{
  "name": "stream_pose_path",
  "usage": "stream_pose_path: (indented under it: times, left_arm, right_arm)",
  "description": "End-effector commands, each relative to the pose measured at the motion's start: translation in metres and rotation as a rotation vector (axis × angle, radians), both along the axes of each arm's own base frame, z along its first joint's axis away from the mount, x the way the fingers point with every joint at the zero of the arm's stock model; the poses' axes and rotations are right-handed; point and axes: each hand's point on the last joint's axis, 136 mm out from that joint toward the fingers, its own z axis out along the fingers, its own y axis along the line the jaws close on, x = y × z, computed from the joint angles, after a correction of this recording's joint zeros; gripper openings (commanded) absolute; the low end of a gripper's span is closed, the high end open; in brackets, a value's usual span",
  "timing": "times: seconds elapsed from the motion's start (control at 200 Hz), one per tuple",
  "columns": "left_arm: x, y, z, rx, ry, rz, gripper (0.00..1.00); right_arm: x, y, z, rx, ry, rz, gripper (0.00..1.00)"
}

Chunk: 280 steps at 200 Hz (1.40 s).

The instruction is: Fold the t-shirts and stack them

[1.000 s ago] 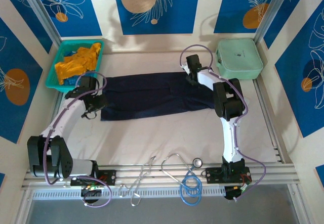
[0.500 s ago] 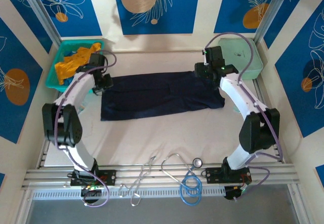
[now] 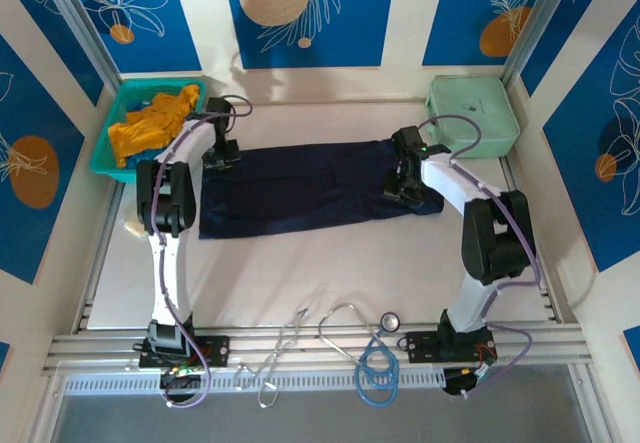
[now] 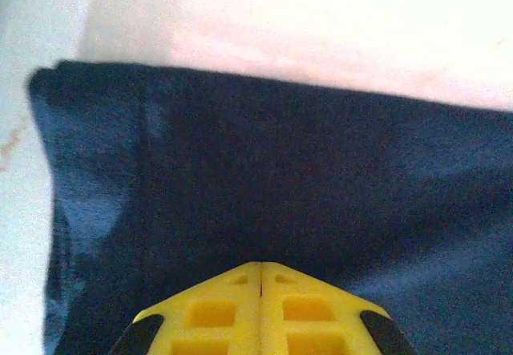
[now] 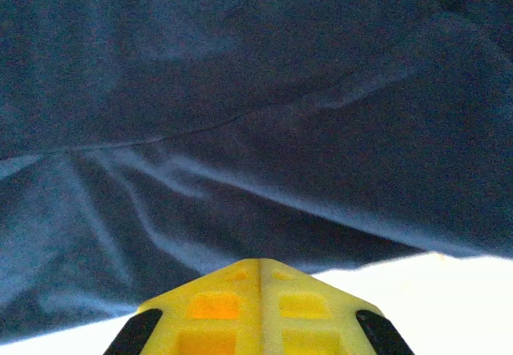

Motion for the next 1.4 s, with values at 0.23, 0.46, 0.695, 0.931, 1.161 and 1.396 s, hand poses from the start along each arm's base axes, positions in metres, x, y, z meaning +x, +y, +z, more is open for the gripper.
stream_pose_path:
  times: [0.23, 0.46, 0.695, 0.931, 1.161, 1.396]
  left_arm:
    - [-0.043, -0.018, -0.032, 0.088, 0.132, -0.075, 0.0]
    - [-0.101, -0.006, -0.044, 0.129, 0.188, -0.041, 0.0]
    - [-0.161, -0.015, -0.045, 0.106, 0.223, -0.033, 0.0]
    - [-0.218, -0.064, -0.046, -0.029, 0.245, -0.054, 0.0]
    - [-0.264, -0.097, -0.031, -0.119, 0.227, -0.067, 0.06]
    - [-0.27, -0.075, 0.043, -0.048, 0.085, -0.069, 0.25]
  right_arm:
    - [0.033, -0.019, -0.039, -0.039, 0.092, -0.036, 0.0]
    - [0.074, -0.015, -0.052, -0.05, 0.111, 0.041, 0.0]
    - [0.119, 0.005, -0.057, -0.02, 0.106, 0.142, 0.0]
    - [0.163, 0.036, -0.057, 0.035, 0.078, 0.199, 0.0]
    - [0.192, 0.064, -0.03, 0.156, -0.028, 0.194, 0.01]
    - [0.178, 0.064, 0.049, 0.174, -0.124, 0.156, 0.0]
